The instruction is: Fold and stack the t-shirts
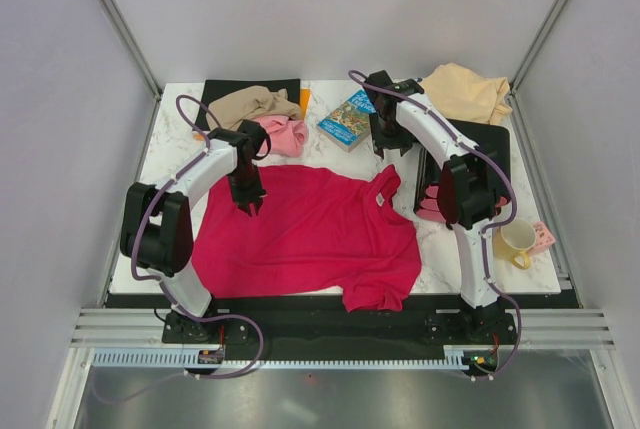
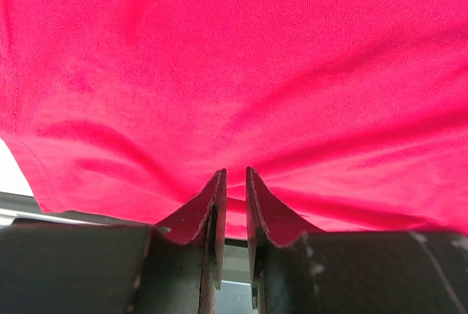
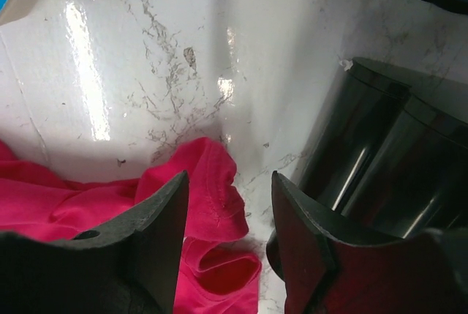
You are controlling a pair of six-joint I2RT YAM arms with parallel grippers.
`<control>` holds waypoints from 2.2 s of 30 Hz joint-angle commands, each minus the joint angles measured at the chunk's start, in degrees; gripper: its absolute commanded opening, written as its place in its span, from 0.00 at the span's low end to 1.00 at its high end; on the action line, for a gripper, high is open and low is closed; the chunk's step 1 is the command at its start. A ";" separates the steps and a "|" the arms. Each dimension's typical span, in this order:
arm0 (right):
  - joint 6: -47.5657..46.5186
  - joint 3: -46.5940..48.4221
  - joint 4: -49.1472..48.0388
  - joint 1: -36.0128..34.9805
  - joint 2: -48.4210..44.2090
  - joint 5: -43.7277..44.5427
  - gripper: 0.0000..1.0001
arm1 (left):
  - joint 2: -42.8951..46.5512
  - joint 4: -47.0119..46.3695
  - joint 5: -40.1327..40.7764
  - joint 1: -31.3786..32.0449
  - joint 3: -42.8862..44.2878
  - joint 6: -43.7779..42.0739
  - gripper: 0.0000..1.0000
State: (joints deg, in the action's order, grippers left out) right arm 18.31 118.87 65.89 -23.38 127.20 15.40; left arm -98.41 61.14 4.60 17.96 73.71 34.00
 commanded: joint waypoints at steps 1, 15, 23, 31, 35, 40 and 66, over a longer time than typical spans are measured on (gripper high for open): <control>-1.34 -0.56 1.70 -0.18 0.86 -3.44 0.56 | 1.64 -0.76 0.85 -0.29 -0.15 -2.18 0.23; -1.25 -2.85 1.61 -0.18 2.79 -3.97 0.56 | 2.17 -1.03 1.11 -0.20 -1.64 -2.45 0.23; -2.04 -4.08 0.21 -0.26 3.15 -6.43 0.16 | 2.17 -1.20 1.37 -0.20 -1.99 -2.62 0.23; -0.90 -6.28 -3.57 -1.67 -4.92 -7.84 0.00 | 1.64 -1.55 1.02 -0.20 -1.56 -2.62 0.23; -0.55 -8.56 -4.98 -4.30 -11.17 -7.58 0.00 | 1.64 -1.64 0.59 -0.20 -1.12 -2.62 0.23; 1.20 -11.02 -7.17 -6.86 -19.51 -8.10 0.00 | 1.38 -1.73 -0.03 -0.11 0.20 -2.80 0.22; 5.25 -40.74 -3.05 -25.76 -22.51 -16.38 0.16 | -0.64 -1.20 0.84 -0.11 5.30 -3.85 0.22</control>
State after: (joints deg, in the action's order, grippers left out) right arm 21.76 76.36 61.98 -49.19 107.00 -1.96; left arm -98.85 59.94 4.40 17.96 76.84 32.01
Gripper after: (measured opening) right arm 0.098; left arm 0.219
